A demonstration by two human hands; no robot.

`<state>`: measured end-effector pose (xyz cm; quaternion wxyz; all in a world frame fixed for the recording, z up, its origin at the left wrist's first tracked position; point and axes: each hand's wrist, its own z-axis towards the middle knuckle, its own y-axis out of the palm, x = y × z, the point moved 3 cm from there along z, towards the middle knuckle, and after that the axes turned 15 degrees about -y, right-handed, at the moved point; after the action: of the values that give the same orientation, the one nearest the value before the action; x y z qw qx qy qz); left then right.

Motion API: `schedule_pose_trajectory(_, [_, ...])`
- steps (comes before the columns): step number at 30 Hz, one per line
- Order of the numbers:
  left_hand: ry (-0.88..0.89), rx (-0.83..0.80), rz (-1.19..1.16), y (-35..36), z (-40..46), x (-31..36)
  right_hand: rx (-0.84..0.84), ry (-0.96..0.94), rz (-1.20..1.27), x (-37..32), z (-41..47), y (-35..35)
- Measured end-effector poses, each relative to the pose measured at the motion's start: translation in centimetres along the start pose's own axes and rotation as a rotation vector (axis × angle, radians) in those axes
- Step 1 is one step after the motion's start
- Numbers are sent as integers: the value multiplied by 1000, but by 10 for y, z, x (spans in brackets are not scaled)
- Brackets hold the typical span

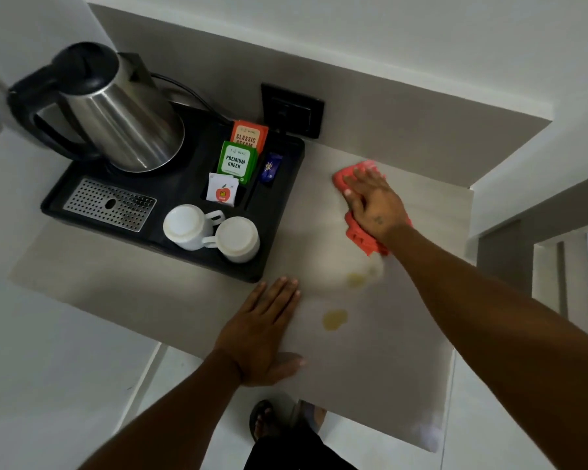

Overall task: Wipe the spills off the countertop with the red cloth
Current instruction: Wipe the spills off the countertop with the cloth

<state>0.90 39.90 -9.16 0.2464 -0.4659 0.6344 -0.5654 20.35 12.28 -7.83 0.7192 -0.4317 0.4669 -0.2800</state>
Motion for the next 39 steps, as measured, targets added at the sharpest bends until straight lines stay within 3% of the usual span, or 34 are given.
schedule_pose_trajectory(3, [-6,-7,-7,2,1,-1,-3,-108,-33,11,-22,-5])
schedule_pose_trajectory(9, [-5,-23,-32,5,0,-3,38,0,-9,10,31,5])
schedule_pose_trajectory(13, [-1,0,-39,3,1,-1,-56,-119,10,-10,36,17])
schedule_pose_trajectory(16, [-5,-10,-27,4,0,-2,-16,-157,-62,-10,27,16])
schedule_pose_trajectory(19, [4,-4,-45,4,1,-2,54,-20,-153,-16,48,19])
schedule_pose_trajectory(25, [12,35,-96,6,1,-3,39,270,-203,-38,90,33])
schedule_pose_trajectory(31, [6,10,-58,6,1,-3,-118,-156,-203,-5,49,16])
schedule_pose_trajectory(36, [11,10,-64,4,1,-3,-67,-64,-170,-3,46,15])
schedule_pose_trajectory(39, [1,-16,-44,5,0,-3,-193,-225,-106,-22,35,19])
